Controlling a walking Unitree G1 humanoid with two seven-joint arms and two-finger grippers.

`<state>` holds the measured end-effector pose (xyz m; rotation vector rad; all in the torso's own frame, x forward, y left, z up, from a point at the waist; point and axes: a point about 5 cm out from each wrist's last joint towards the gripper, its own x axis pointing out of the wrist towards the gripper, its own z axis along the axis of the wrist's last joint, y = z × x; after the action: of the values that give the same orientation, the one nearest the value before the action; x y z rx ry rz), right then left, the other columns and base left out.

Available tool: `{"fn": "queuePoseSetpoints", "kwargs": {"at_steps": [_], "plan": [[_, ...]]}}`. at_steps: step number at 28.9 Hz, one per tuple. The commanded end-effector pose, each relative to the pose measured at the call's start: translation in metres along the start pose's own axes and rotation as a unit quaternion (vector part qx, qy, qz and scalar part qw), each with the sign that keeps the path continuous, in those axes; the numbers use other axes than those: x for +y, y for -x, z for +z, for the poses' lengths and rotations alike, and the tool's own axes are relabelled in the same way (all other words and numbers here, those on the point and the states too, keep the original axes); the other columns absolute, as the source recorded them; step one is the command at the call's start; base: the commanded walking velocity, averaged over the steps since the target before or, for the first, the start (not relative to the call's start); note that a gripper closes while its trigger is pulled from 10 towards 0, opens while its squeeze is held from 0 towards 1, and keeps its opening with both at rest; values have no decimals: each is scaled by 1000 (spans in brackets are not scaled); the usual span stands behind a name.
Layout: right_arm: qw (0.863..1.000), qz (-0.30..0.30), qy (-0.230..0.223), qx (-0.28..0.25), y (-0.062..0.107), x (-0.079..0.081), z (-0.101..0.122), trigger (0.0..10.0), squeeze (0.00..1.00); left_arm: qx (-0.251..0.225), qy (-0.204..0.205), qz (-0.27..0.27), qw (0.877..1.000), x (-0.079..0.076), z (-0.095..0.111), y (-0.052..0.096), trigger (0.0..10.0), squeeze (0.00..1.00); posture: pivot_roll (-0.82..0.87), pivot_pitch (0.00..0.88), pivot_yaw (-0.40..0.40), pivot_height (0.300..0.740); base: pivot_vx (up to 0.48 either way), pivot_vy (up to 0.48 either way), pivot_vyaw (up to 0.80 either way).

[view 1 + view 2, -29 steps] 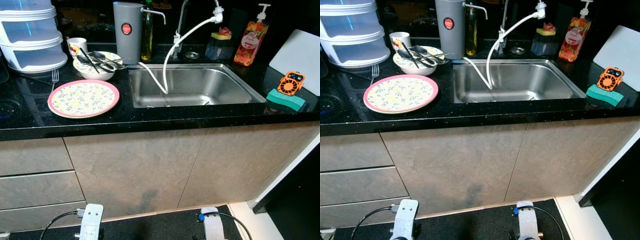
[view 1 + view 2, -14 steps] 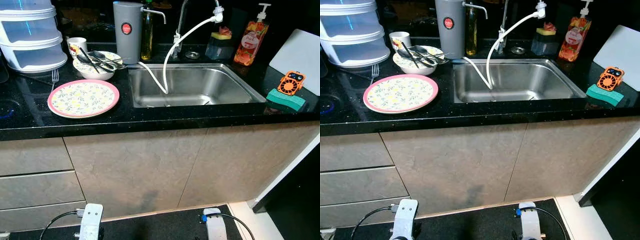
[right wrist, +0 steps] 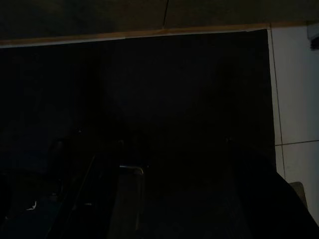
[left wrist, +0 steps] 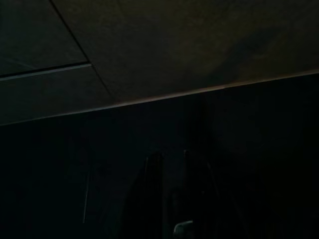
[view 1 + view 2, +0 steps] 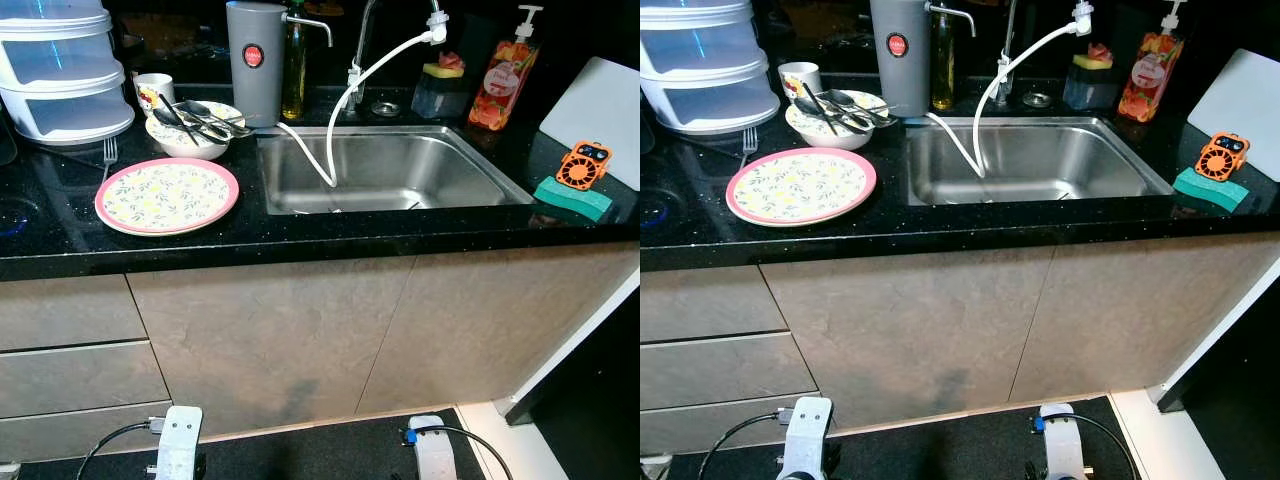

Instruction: Kitchen organization

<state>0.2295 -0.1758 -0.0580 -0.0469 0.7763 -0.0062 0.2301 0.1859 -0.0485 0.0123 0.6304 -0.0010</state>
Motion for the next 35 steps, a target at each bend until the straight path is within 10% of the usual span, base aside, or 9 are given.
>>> {"fn": "queuePoseSetpoints", "kwargs": {"at_steps": [1,35], "plan": [[1000,-1,-4,9,1,2,-6,10000,0,18,-1,6,1000,4,-8,3,10000,0,6,109,-44,740,0,0,0],[1000,-3,-2,6,0,3,-1,10000,0,13,-4,4,1000,4,-3,1,10000,0,13,90,-41,740,0,0,0]]}}
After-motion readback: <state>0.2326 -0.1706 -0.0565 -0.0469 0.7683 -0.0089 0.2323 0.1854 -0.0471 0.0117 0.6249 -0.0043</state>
